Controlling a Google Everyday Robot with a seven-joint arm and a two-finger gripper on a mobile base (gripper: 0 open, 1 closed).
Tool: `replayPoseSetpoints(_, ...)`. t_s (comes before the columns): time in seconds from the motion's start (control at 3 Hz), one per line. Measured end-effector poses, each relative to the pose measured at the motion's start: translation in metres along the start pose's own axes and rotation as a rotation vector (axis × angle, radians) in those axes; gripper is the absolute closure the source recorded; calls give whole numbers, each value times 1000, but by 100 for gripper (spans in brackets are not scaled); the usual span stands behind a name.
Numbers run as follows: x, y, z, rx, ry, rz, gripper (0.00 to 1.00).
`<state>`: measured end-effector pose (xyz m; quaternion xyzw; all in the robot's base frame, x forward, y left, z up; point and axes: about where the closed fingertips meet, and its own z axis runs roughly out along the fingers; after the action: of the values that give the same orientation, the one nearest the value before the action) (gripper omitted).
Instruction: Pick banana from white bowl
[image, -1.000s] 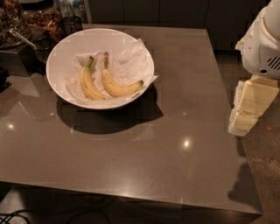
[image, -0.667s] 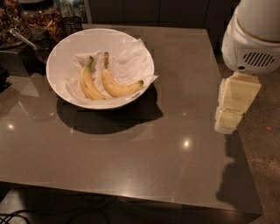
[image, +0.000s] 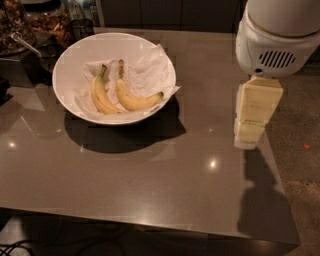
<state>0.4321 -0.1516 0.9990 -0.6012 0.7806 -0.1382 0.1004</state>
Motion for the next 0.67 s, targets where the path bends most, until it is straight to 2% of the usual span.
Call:
replayPoseSetpoints(0.33, -15, -8, -2, 6, -32, 62, 0)
replayPoseSetpoints(0.67, -35, -15, 1, -9, -17, 157, 0)
